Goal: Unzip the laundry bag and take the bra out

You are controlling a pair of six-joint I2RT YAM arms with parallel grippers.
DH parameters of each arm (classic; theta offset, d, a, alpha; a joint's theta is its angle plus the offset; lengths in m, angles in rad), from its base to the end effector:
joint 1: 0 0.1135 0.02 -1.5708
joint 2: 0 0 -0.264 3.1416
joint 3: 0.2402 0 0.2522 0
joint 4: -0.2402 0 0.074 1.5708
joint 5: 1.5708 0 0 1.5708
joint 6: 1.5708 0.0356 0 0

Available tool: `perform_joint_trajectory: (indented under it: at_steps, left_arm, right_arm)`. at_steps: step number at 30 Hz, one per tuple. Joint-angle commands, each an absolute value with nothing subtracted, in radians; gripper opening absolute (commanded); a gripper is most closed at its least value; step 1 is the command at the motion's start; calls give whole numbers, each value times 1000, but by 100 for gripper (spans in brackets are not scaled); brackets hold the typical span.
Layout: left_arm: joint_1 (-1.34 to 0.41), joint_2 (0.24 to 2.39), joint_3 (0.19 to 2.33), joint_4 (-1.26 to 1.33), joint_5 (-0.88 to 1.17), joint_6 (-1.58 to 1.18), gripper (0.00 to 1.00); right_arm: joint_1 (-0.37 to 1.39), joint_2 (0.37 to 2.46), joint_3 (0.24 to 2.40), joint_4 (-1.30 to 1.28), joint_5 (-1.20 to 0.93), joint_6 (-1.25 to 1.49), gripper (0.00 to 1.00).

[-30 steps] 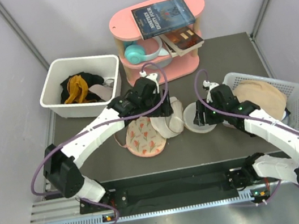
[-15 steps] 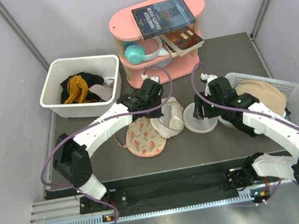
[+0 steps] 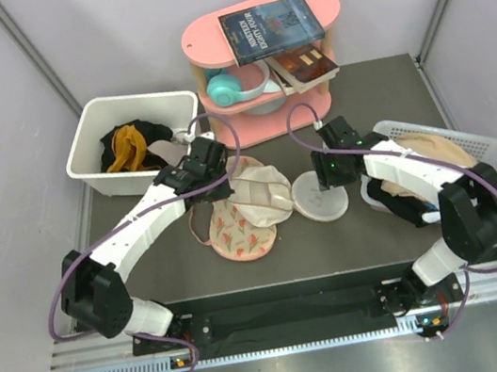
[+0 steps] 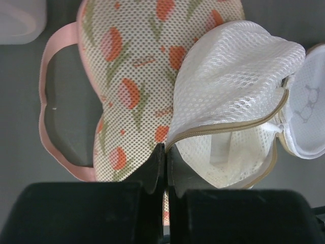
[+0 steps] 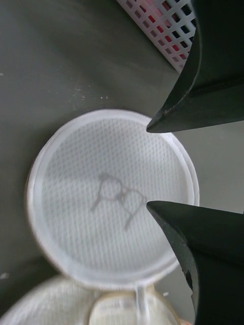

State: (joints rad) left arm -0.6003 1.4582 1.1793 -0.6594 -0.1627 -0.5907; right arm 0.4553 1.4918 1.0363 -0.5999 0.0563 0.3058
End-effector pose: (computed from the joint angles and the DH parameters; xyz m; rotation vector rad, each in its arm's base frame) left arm 0.2565 -0.1686 0.2781 -0.0550 2.5149 -0.2918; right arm 0.2699 0.1299 0.2275 -0.1774 2.6304 0.1892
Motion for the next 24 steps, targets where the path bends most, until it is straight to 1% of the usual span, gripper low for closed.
perform_joint_trajectory:
  at_steps: [1,11,14,22,23,24]
  left_arm:
    - [-572,1387,1158,-661,-186,-604,0]
    - [-557,1367,1150,-653,-175,-597,0]
    - [-557,1358,1149,-655,-176,-598,0]
    - [-555,1345,1143,-647,-153,-592,0]
    - [-557,1342,1143,-646,-150,-591,0]
    - [-557,1341,1143,-644,-143,-589,0]
  right_arm:
    - [439,1541,1081,-615,98,285,55]
    - [420,1589,983,-578,84,299,49]
    - [414,1611,968,-565,84,296,43]
    - [407,1670,963,-540,86,284,36]
    - [405,1677,962,-537,84,285,32]
    - [405,1689,962,-532,83,284,31]
